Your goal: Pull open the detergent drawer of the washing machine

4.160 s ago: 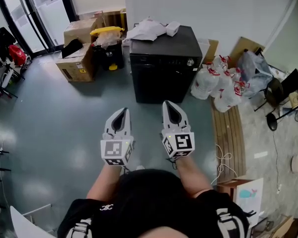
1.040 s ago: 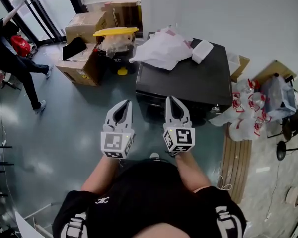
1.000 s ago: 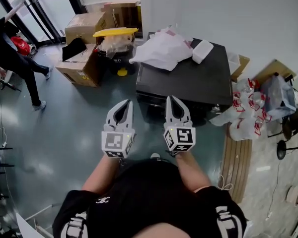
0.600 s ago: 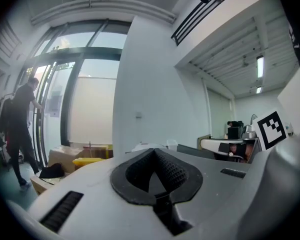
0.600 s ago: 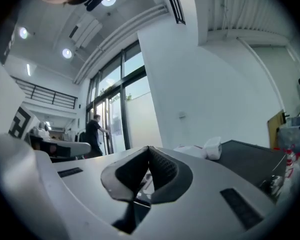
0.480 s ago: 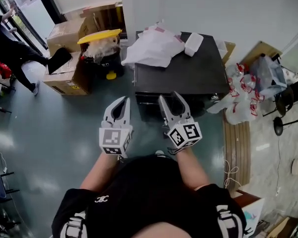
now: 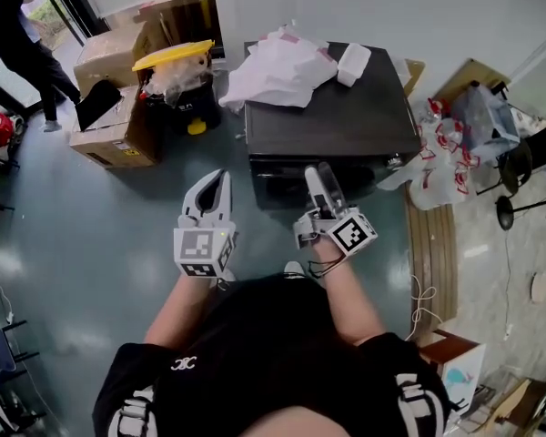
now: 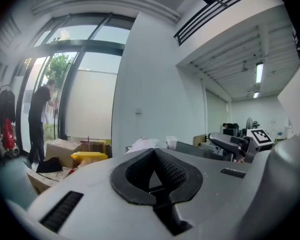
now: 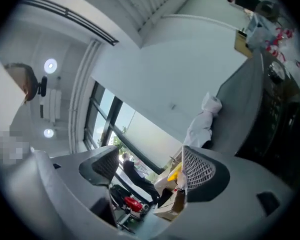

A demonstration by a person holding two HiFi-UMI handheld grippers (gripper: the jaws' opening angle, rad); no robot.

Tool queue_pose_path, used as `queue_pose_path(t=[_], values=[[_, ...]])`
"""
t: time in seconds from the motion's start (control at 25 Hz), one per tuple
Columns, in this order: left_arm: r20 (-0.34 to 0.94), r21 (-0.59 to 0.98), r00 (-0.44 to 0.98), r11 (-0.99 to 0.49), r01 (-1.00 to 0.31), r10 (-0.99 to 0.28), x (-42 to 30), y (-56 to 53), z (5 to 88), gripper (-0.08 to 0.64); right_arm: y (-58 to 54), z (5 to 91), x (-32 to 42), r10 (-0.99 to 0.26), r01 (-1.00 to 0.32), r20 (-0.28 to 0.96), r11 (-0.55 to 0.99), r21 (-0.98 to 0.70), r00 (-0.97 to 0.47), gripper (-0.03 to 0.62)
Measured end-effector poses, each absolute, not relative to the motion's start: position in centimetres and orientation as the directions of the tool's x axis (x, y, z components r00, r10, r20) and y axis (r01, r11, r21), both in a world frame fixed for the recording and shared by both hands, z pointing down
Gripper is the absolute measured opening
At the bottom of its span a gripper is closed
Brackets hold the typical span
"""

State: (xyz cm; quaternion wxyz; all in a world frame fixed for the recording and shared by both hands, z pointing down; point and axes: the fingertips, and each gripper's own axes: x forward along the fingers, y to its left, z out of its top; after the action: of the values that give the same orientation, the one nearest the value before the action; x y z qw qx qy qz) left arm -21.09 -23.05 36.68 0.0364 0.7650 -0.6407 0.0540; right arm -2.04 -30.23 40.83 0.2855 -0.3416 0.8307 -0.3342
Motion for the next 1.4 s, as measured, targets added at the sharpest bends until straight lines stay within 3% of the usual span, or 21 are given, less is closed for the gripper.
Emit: queue_pose_path(t=[0.64,0.96,1.08,1.4], values=[[0.231,-0.025,0.157,-0.167,-0.986,-0.960,-21.6,-22.2,39.9,0.000,-30.5,52.9,-1.1,-0.795,-0.203,-0.158,0.332,-0.921,-0.586,0.389],[0.296,-0.014,0.131,-0.141,-0.990,-0.946,-22.3,-22.0,42.4,0.000,-30.7,59.6,-3.0,-0.761,-0.274,-0.012,0.248,-0.929,-0.649,0.387],[0.311,-0.001,0.121,-0.127,-0.992,-0.943,-22.5,-22.5,43.6,0.000,-31.7,60.2,-4.2,-0.735,-0.223,-0.080,0.305,-0.926,-0.673,0.385],[0.307,0.028,0.103,-0.099,-0.995,-0.946,-23.0,-23.3,46.6,0.000,-34.5,64.8,-4.2,-0.737,-0.238,-0.065,0.299,-0.924,-0.673,0.385]])
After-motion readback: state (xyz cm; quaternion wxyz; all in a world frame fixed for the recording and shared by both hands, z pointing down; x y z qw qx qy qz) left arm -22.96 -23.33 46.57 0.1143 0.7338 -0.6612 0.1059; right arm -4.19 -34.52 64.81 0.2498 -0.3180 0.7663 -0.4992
